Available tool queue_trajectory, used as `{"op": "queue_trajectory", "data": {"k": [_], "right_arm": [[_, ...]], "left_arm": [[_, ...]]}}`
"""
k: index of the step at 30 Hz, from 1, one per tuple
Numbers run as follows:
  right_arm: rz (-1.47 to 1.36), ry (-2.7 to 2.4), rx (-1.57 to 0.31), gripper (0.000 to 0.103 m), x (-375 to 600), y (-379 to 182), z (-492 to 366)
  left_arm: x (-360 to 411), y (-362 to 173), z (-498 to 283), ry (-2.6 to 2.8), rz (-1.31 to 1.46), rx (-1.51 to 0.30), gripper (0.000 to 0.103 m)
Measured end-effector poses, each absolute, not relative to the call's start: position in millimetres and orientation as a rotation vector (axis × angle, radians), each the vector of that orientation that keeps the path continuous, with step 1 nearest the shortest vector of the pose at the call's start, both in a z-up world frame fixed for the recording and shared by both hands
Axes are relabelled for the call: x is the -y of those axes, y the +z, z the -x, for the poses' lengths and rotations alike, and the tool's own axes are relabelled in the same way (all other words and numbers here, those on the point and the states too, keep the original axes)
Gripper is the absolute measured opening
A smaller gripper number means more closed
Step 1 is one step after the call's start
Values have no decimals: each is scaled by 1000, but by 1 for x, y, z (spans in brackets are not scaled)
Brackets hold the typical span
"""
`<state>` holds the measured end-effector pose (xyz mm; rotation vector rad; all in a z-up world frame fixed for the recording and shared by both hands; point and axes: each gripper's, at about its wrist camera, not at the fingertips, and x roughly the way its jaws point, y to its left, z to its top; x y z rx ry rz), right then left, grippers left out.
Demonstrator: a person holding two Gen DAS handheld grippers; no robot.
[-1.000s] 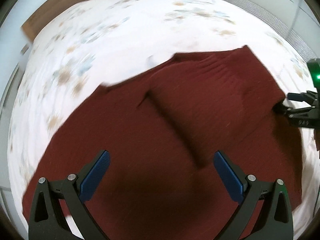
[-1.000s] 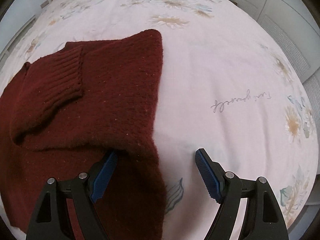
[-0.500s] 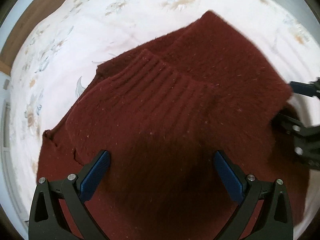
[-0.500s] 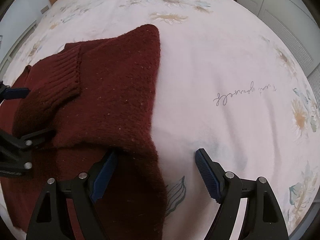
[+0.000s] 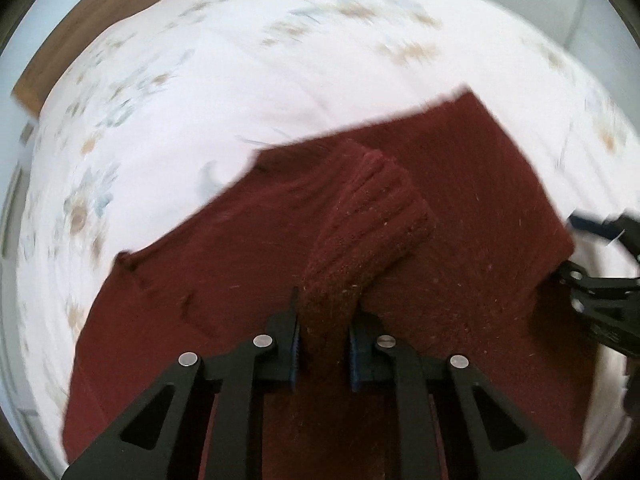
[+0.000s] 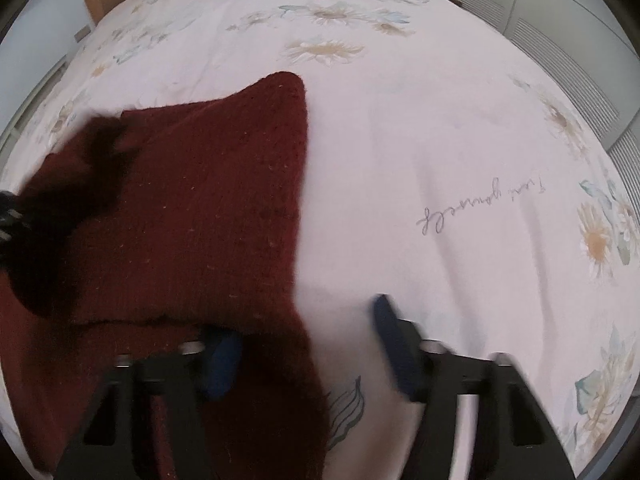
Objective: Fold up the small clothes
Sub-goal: 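Grasp the other sleeve cuff with the left gripper and lay it across the body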
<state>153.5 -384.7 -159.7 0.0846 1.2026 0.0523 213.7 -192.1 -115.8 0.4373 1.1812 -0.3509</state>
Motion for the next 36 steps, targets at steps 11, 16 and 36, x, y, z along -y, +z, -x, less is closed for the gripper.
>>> {"op": "queue_trajectory", "data": {"k": [11,16,36], "right_arm": [[-111,64,-1191,17,376,-154,-147],[-109,67,-1200,17,372,-153,-154],[-51,32,-1200,59,375,-145,-135]], "left_arm": [[54,-82,-219,-195,-127,-1127,15],[32,-101,-194,-160,-11,-1226,16],[-41,-95,-185,-92,148,-1334,102]]}}
